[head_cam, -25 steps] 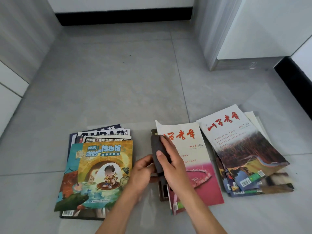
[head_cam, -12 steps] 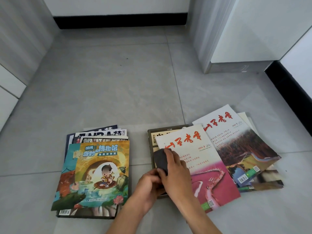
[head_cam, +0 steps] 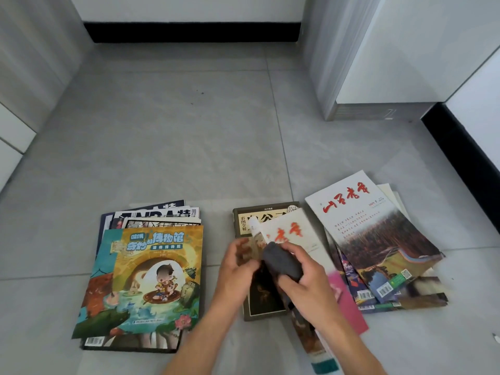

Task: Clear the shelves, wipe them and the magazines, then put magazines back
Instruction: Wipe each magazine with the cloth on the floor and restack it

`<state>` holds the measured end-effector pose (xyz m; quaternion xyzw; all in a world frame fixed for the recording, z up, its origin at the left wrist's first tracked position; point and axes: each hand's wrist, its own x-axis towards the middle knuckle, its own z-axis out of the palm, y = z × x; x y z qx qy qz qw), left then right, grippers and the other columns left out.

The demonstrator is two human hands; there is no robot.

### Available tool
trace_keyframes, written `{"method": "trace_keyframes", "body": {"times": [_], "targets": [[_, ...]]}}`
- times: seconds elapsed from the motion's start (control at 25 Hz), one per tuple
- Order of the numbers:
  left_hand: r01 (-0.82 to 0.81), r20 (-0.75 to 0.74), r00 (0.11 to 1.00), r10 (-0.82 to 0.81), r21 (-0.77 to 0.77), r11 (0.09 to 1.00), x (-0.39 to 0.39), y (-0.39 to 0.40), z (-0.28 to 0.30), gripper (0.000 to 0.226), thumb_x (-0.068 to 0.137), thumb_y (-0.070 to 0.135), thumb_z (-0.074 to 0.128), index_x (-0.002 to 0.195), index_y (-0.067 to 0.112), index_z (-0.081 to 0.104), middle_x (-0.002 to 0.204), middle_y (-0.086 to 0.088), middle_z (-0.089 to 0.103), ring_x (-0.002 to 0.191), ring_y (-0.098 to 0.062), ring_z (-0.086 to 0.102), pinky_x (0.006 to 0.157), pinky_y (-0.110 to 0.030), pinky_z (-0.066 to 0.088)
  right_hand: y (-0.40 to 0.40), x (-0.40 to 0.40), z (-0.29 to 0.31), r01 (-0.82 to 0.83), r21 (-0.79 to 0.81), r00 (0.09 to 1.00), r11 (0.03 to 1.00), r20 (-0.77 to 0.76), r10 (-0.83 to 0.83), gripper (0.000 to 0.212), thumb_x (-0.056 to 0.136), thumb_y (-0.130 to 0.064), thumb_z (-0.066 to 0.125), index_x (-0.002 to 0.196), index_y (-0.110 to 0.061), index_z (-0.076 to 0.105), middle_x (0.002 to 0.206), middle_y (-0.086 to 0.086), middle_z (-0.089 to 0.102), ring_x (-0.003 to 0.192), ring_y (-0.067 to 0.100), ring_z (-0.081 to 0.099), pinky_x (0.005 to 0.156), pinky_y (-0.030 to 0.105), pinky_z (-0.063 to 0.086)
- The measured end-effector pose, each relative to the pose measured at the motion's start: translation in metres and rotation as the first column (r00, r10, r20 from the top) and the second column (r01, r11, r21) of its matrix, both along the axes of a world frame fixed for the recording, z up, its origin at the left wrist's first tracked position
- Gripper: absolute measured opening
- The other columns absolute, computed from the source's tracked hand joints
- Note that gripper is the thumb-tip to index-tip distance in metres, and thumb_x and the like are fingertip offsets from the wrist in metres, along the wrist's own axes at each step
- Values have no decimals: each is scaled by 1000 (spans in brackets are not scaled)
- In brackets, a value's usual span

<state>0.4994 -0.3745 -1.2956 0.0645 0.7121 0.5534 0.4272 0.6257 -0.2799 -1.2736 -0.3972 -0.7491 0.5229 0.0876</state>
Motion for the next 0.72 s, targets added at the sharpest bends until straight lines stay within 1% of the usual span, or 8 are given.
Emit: {"method": "trace_keyframes", "body": {"times": [0.08,0.12,0.2,0.24,0.4,0.44,0.56,0.72], "targets": [[156,-370,915,-163,-48,987,-28,-3,4,40,88,28,72,124,35,54,133,15,51,121,-2,46,101,-24,38,-1,18,16,-14,-184,996,983,-92,-3,56,82,4,67,118,-39,63,106,-15,70,96,5,67,73,20,54],[250,-415,877,-243,-40,968,-40,-6,7,36,85,35,73,118,34,60,129,16,54,120,-1,46,102,-24,38,-3,28,21,-35,-233,993,972,-115,8,57,83,4,68,115,-43,64,106,-16,70,96,8,68,75,24,57],[370,-290,894,-342,45,928,-55,-13,17,10,83,35,70,90,28,72,96,13,69,95,-5,60,85,-24,49,-7,40,29,-63,-288,990,956,-141,23,59,86,3,69,112,-49,64,106,-16,69,97,12,68,83,34,59],[383,-259,899,-353,78,920,-56,-13,19,12,85,33,68,80,23,71,79,11,68,81,-6,61,73,-23,49,-7,40,30,-71,-275,989,959,-145,31,57,86,1,70,111,-50,64,105,-18,68,96,11,68,83,35,59],[461,-311,853,-419,73,885,-36,-3,18,29,85,39,68,78,12,67,70,3,64,69,-8,58,63,-24,47,8,-1,41,-76,-150,975,986,-219,42,45,88,-6,71,114,-40,59,104,-27,66,100,-3,63,80,12,49],[446,-322,858,-400,81,892,-30,0,18,27,85,37,68,78,10,66,70,2,64,68,-8,59,62,-24,47,13,-12,44,-77,-117,970,990,-238,48,45,87,-6,72,117,-38,59,107,-27,66,103,-2,62,81,13,49],[243,-335,921,-196,102,965,-42,-2,31,15,91,17,67,76,14,67,66,5,65,63,-3,59,57,-19,48,12,-3,37,-126,-151,969,980,-230,89,48,89,-7,71,123,-39,58,110,-25,64,104,6,64,88,31,57],[-38,-354,933,61,72,997,-79,-22,37,17,92,18,64,75,15,66,64,10,64,61,0,57,53,-16,46,-8,61,29,-200,-310,979,929,-107,175,53,88,-6,71,117,-49,61,111,-15,68,99,20,69,91,52,54]]}}
